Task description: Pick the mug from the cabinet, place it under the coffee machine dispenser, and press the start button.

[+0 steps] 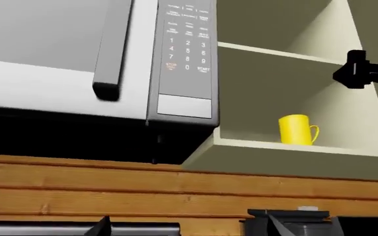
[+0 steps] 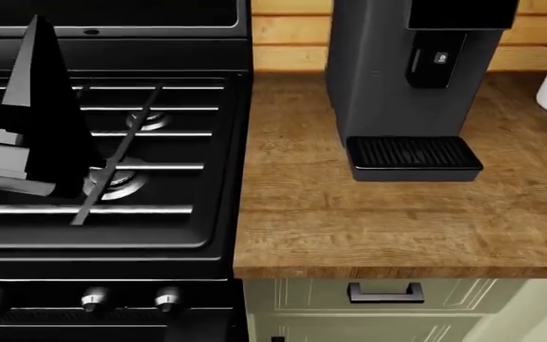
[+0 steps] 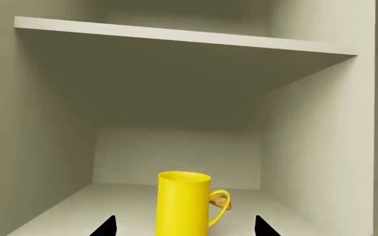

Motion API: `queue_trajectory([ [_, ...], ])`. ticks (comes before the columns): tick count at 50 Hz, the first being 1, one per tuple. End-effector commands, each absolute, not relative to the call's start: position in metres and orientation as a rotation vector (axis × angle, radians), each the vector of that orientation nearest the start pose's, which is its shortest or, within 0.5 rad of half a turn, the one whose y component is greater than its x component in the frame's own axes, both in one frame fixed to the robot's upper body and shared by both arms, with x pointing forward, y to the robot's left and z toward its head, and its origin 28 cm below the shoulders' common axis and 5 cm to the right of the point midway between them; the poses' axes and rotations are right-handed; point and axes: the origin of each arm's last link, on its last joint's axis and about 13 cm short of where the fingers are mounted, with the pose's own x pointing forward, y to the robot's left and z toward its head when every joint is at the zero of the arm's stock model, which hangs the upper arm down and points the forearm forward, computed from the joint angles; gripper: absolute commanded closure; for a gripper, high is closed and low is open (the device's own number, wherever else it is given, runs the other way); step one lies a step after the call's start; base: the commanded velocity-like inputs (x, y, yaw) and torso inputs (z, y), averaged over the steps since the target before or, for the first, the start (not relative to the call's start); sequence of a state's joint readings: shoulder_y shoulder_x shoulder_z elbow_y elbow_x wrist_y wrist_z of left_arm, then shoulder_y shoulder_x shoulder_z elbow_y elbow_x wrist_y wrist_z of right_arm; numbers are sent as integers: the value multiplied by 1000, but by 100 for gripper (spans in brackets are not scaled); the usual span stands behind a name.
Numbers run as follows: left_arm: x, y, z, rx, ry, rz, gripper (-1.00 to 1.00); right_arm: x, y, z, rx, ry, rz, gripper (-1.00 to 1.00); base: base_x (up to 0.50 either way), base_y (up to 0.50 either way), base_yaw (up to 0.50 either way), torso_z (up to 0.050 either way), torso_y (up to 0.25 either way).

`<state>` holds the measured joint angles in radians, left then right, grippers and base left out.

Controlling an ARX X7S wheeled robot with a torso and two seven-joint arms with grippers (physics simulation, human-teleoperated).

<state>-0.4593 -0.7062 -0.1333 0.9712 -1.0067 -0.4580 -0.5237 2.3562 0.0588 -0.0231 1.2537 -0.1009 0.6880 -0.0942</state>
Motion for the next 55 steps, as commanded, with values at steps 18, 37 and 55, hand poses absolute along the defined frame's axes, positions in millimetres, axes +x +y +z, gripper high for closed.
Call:
queue_trajectory([
  [18, 170, 253, 273, -66, -717, -172, -100, 309, -128, 571, -70, -407, -49, -100, 151, 0, 0, 0, 0],
  [37, 171, 253, 270, -43, -720, -164, -100, 309, -128, 571, -70, -407, -49, -100, 151, 0, 0, 0, 1],
  [55, 170, 252, 268, -50, -716, -170, -100, 309, -128, 571, -70, -407, -49, -100, 151, 0, 0, 0, 1],
])
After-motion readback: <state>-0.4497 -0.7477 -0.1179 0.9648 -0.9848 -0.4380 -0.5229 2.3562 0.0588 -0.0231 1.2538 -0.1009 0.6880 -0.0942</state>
